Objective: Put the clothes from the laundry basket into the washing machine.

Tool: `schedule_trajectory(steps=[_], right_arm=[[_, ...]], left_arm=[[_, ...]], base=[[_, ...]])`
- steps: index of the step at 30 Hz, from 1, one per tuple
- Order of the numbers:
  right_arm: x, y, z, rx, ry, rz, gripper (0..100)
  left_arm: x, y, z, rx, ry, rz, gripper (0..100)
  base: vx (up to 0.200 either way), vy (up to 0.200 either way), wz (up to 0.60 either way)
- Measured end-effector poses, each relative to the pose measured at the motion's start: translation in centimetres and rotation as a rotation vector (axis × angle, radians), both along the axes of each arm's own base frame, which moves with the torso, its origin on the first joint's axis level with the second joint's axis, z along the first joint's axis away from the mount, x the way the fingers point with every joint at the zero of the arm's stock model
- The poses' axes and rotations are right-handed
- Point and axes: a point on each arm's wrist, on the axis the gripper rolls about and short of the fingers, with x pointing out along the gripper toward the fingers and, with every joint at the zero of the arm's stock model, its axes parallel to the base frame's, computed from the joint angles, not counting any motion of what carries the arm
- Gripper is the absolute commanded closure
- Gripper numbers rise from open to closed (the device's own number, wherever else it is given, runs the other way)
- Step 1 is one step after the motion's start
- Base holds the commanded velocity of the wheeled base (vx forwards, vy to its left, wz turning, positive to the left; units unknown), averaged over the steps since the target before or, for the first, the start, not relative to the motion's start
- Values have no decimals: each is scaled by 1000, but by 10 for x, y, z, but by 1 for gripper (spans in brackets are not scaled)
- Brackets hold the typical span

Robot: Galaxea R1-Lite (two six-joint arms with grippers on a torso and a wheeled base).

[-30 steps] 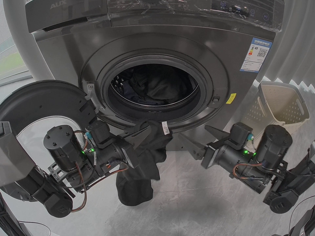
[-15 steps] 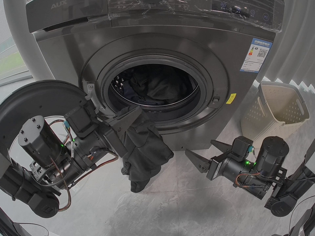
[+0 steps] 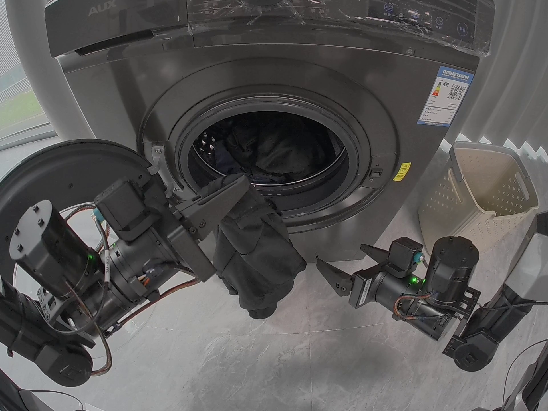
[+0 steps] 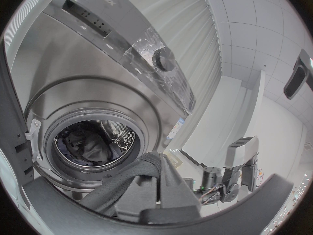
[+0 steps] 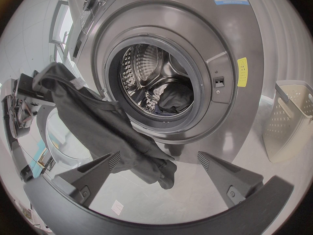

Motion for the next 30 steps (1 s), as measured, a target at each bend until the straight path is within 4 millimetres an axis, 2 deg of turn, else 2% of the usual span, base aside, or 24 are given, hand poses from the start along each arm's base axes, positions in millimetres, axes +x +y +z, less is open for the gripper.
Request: schedule_trajectory(steps=[9,19,30], right_arm=[[19,7,-11,-16,2,-19,0],[41,24,-31,-33,9,-8,0],[36,38,-46,-38,23,60,0]], left_arm=[[-16,2,10,-13,-43,-77,100],[-28,7,21,-41,-77,-114,100],[-23,4,14,-23,-50,-96,100]], base=[[0,0,0],[0,0,0],[0,0,0]])
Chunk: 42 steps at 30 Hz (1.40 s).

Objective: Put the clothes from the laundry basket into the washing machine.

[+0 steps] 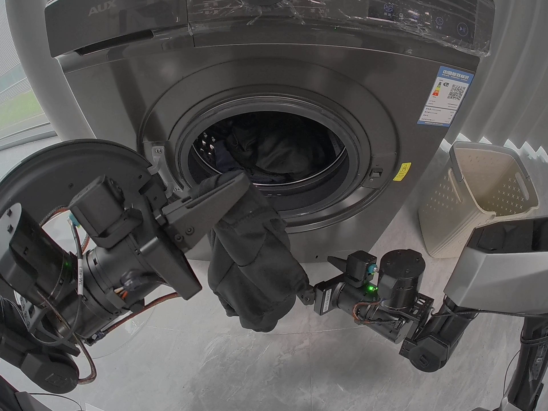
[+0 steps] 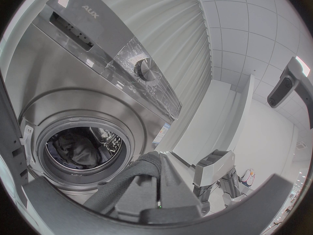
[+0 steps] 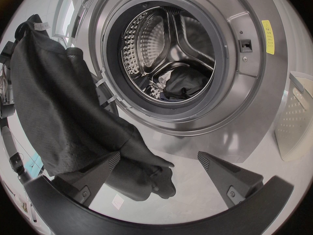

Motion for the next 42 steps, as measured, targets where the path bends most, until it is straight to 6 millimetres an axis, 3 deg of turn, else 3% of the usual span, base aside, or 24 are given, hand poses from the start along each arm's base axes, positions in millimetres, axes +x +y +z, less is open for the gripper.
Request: schedule_trajectory(steps=[8,15,24,32,42], right_arm=[[-5,0,-12,-24,32,17,0],[-10,16,-23,-29,36,55,0],[8,32,-28,4,-3,49,0],[35,14,-25,20,-30,-32,0],[44,4,-25,13,-38,-62,0]], left_arm=[[4,-2,-3,9,11,7,100],[6,-3,-3,8,10,8,100],[6,-3,-2,6,7,9,100],[5,-2,-1,4,2,8,100],[4,-2,-1,3,1,7,100]], base=[[0,0,0],[0,0,0],[0,0,0],[0,0,0],[0,0,0]])
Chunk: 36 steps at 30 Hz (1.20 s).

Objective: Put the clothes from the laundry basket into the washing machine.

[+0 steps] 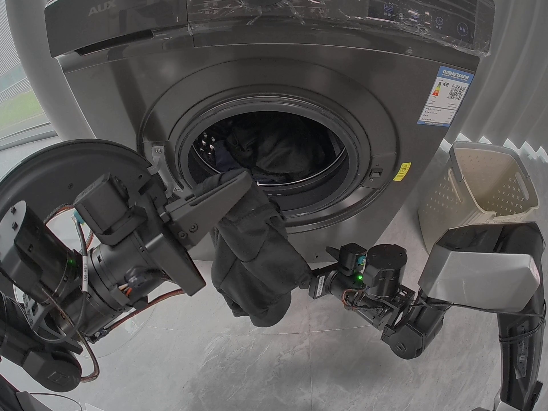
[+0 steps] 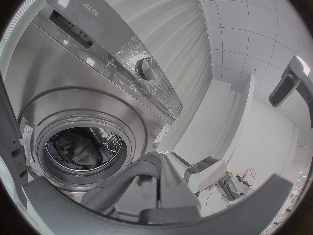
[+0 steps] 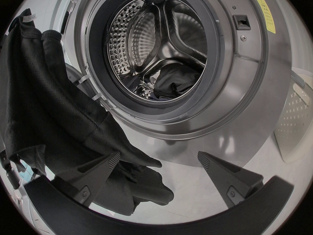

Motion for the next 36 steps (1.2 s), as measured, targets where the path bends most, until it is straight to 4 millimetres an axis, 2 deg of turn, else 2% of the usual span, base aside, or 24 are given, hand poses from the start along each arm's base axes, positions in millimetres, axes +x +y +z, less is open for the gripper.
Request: schedule_trajectory(steps=[11,23,27,36], right_arm=[[2,4,-7,-7,7,14,0],[-26,30,-14,-17,23,173,0],[-25,33,-12,-8,12,182,0],[-7,41,1,43,-63,163,0]], left_arm=[[0,0,0,0,-1,0,100],[0,0,0,-2,0,1,100],[0,0,0,-2,0,1,100],[0,1,1,-3,-1,0,100]], base=[[0,0,0],[0,0,0],[0,0,0],[0,0,0]])
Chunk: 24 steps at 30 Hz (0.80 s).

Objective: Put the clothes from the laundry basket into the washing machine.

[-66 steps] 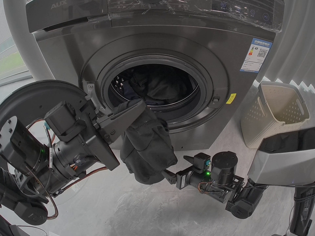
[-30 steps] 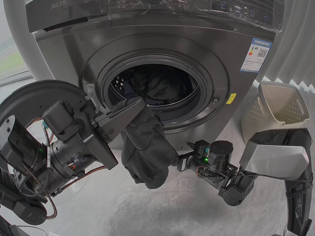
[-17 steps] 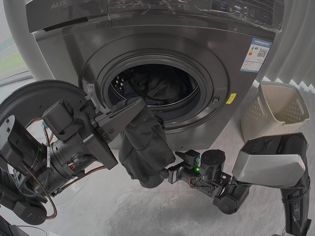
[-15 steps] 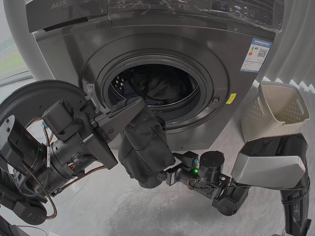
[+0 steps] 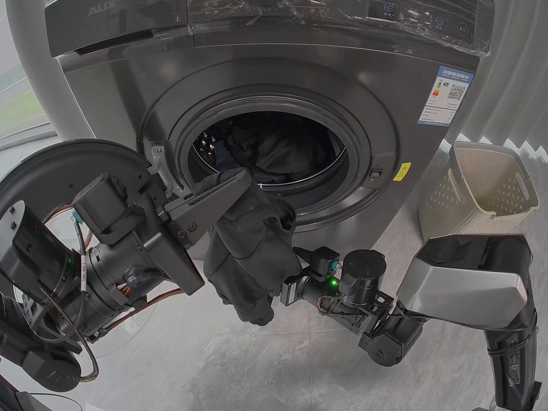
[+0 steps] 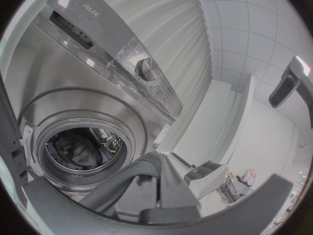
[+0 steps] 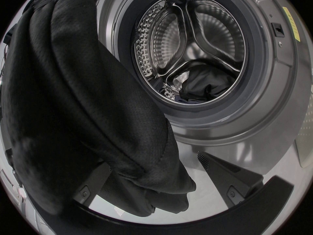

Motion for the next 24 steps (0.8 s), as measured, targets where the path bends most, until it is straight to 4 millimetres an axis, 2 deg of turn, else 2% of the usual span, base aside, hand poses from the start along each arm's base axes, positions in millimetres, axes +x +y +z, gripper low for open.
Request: schedule_trajectory(steps=[2,3,14,18,24], right_arm=[[3,1,1,5,-8,-6,0],[3,2,1,7,-10,-7,100],[9,-1,6,20,-26,-23,100],[6,-13,12,11,-20,-40,100],[-5,-41,29,-17,-11,-80,100]], left_arm=[[0,0,0,0,0,0,100],[0,0,0,0,0,0,100],[0,0,0,0,0,1,100],[1,1,0,-2,-1,8,100],[7,8,2,-5,-7,36,100]], base=[[0,0,0],[0,0,0],[0,0,0],[0,0,0],[0,0,0]])
